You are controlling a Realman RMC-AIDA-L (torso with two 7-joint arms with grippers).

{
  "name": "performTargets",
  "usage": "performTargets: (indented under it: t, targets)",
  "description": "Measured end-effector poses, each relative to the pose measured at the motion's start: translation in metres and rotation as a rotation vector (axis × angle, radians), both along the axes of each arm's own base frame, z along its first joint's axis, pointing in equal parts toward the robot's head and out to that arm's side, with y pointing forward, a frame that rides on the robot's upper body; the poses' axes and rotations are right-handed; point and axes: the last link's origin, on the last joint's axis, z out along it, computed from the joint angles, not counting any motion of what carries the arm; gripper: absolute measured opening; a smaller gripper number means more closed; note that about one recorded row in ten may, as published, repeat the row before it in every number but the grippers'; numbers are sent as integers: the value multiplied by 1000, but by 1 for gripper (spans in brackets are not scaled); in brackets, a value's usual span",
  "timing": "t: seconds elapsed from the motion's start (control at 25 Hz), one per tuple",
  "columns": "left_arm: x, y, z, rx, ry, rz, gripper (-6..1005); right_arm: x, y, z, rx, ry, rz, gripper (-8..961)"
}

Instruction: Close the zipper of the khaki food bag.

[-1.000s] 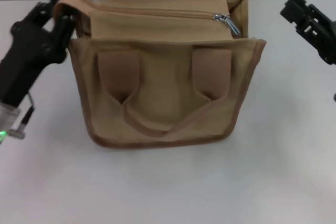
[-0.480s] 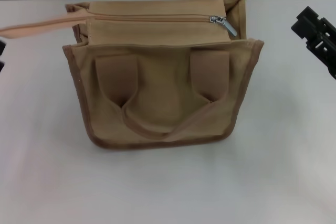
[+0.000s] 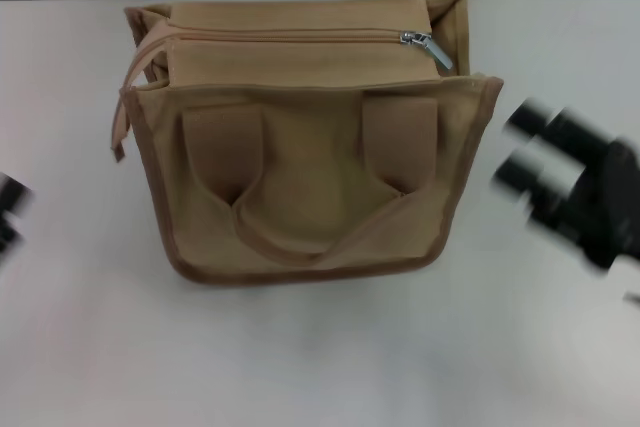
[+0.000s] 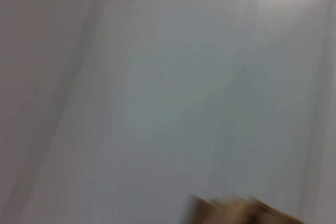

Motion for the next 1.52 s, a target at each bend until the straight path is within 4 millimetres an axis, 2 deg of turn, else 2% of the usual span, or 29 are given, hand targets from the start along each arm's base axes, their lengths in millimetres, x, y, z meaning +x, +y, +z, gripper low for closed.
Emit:
performTargets:
  t: [0.12, 0.24, 0.28, 0.32, 0.68, 0.84, 1.08, 1.28, 1.52]
  targets:
    - [12, 5, -15, -213, 83, -154, 827, -6, -9, -14, -78, -93, 127, 625]
    - [23, 10, -29, -353, 155, -271, 827, -9, -15, -29, -136, -190, 241, 625]
    - [23, 10, -29, -353, 155, -271, 827, -9, -17, -32, -148, -210, 266, 625]
    - [32, 15, -39, -432, 200, -352, 827, -9, -19, -35, -158, -225, 288, 625]
    - [46, 27, -57, -507, 244, -424, 827, -5, -24, -45, -242, -264, 270, 625]
    - [46, 27, -58, -509, 243, -425, 827, -4, -26, -47, -204, -272, 275, 625]
    - [43, 22, -58, -513, 240, -411, 827, -1, -29, -46, -136, -266, 271, 625]
    - [43, 15, -63, -575, 268, -452, 827, -1, -28, -46, -127, -269, 265, 625]
    - [44, 13, -65, -556, 288, -478, 827, -2, -26, -48, -127, -272, 267, 625]
